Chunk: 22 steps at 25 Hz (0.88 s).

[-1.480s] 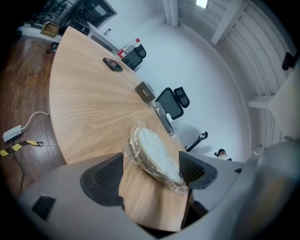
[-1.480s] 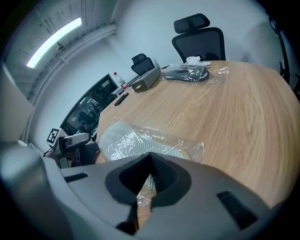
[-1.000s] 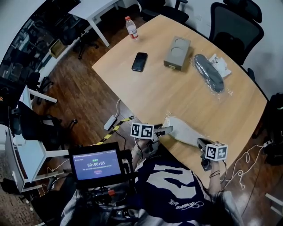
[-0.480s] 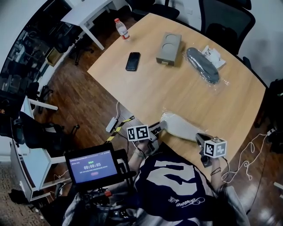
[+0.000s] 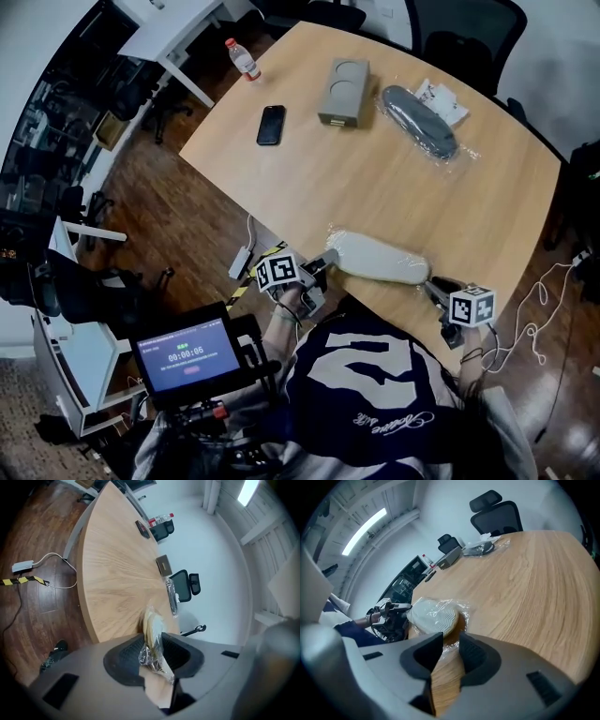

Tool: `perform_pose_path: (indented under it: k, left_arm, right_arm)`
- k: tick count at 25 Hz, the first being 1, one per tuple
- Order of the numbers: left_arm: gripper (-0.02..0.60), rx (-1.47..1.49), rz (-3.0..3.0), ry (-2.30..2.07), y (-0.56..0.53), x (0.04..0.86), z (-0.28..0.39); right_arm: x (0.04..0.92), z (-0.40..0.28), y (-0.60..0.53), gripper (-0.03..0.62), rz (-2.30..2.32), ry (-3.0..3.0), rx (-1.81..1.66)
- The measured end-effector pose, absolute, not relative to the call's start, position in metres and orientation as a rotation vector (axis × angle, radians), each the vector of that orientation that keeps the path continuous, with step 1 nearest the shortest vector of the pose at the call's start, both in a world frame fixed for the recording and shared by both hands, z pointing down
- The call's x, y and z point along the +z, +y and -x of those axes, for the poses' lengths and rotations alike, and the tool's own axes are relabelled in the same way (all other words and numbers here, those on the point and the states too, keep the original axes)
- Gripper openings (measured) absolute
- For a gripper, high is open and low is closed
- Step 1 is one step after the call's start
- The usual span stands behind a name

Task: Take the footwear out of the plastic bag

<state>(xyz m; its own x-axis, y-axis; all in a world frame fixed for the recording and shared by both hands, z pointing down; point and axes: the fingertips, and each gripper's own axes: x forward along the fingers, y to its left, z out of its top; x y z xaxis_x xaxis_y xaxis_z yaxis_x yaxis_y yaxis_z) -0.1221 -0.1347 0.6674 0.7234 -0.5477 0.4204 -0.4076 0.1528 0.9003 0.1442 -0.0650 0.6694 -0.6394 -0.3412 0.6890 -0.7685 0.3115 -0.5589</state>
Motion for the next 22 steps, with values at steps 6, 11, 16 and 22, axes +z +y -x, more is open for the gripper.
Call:
perform_pose_path:
  k: [6,11,16,22]
  left_arm:
    - [0.114,-0.116,-1.424,-0.811,-0.132,0.671,0.122]
    - [0.112,-0.071,-1.434,-0.792,-0.131,0.672,0.119]
    - [0.112,-0.091,-1.391,-0.802,-0.132,0.673,0.120]
    - [0.112,-0.149,-1.348,-0.782,-0.130,0.677,0.122]
  right_arm:
    - [0.674,-0.136,-0.067,0.092,-0.846,-2.143,1.360]
    - [0.659,-0.118,-0.069,0.266,-0.701,-2.209,1.708]
    - [0.658,-0.122,-0.088,0.223,-0.852,-2.235,1.658]
    - [0.604,-0.115,-0.090,0.084,-0.626,-2.619,2.044]
